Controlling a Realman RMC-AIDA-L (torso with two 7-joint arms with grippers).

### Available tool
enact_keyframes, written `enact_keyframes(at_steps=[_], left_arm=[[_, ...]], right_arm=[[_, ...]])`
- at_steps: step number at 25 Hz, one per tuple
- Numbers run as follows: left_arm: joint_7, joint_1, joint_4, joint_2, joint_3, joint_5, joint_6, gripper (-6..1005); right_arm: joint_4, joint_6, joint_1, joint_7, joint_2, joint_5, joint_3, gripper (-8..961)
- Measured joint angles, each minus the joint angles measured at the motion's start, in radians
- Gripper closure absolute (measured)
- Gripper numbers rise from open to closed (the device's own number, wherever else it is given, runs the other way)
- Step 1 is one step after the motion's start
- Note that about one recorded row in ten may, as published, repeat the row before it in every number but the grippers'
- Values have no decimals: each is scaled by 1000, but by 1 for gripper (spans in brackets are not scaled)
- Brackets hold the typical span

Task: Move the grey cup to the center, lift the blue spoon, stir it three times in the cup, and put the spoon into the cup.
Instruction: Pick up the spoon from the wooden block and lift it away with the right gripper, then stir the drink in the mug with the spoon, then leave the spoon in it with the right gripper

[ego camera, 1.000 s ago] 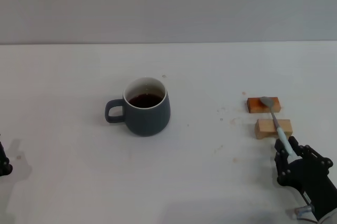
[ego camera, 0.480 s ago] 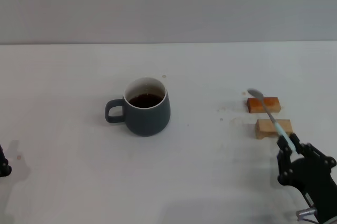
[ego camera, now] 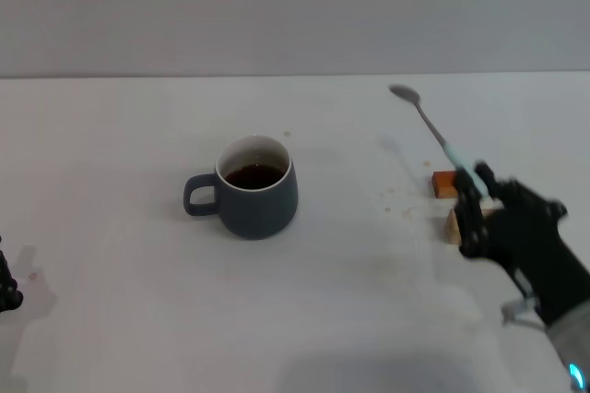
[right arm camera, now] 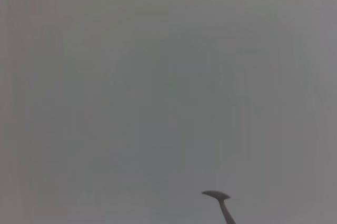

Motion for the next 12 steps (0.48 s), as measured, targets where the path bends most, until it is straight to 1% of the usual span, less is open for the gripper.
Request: enact_keyframes(at_steps=[3, 5, 6, 8, 9, 10, 12], left_arm=[[0, 0, 0, 0, 0, 0, 0, 1001], [0, 0, -1, 0, 0, -1, 0, 1001], [0, 0, -1, 0, 0, 0, 0, 1001], [-1, -1, 2, 0, 0, 0, 0, 1001], [-1, -2, 3, 0, 0, -1, 0, 1001], [-2, -3, 4, 0, 0, -1, 0, 1001], [-2, -3, 4, 0, 0, -2, 0, 1001]], right_arm=[[117, 175, 12, -46, -45, -6, 105, 794], [191, 322, 13, -96, -63, -7, 188, 794], [230, 404, 9, -134, -66, -7, 239, 794], [292, 555, -6, -223, -58, -8, 342, 794], [317, 616, -17, -269, -47, -8, 382, 794], [348, 686, -31, -324, -33, -9, 433, 794], [414, 832, -68, -418, 2, -10, 536, 794]])
